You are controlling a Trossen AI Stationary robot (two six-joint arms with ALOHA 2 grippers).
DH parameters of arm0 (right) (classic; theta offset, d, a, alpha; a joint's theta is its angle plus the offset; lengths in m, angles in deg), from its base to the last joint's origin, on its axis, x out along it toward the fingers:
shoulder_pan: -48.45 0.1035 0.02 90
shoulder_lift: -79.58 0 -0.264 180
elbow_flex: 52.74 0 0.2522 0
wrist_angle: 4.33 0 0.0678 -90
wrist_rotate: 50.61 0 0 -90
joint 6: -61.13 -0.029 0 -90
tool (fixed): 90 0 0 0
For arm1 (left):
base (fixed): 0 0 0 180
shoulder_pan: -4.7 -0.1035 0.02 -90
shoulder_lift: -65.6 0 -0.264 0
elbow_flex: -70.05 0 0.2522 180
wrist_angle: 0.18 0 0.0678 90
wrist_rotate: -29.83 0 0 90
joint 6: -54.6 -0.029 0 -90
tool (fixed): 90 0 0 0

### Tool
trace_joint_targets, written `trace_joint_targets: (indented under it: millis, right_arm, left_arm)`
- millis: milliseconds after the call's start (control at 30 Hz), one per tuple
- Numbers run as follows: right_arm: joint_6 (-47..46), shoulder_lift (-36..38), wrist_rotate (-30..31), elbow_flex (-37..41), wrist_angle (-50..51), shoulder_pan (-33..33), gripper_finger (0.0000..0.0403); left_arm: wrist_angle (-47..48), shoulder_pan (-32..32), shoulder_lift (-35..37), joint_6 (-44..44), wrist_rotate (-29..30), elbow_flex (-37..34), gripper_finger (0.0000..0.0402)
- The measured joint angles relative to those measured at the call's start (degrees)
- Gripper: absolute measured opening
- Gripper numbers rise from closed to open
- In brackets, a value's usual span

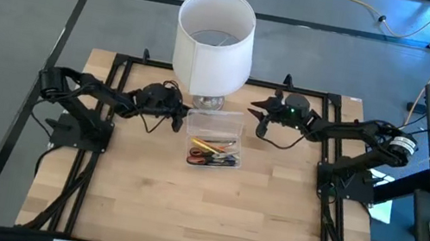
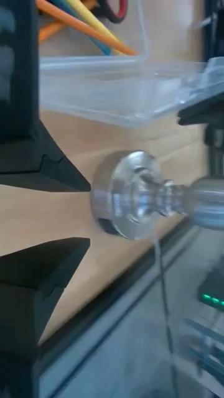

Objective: Pick & place school supplies into a supply box
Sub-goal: Close the transparent supply box

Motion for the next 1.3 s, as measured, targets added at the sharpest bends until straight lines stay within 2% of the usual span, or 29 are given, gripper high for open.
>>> trace_joint_targets:
  millis: [167, 367, 733, 1000, 1100, 1300]
  right_arm:
    - [2.03, 0.0, -0.54, -0.25, -1.47, 0.0, 0.0133]
    - [1.74, 0.0, -7.77, -2.0, -1.17, 0.03, 0.0133]
    - [1.75, 0.0, -8.04, -2.71, 1.01, 2.77, 0.0133]
    - [1.11, 0.0, -8.51, -2.71, 2.15, 4.98, 0.0133]
    - [0.71, 0.0, -12.12, -2.71, 2.14, 4.96, 0.0133]
    - [-0.81, 0.01, -20.52, -2.71, 2.76, 4.96, 0.0133]
  left_arm:
    - [-0.99, -0.01, 0.0, 0.15, -2.11, 0.0, 0.0038]
    - [-5.22, 0.12, 0.0, 0.61, -6.6, 0.02, 0.0034]
    - [-6.9, 0.37, 0.02, 0.61, -10.24, 0.02, 0.0033]
    - [-7.39, 2.11, 0.02, 1.47, -10.37, 0.02, 0.0034]
    - [-7.26, 2.82, 0.36, 1.49, -10.89, 0.02, 0.0033]
    - [-7.45, 3.97, 2.71, 1.52, -15.87, 0.0, 0.0033]
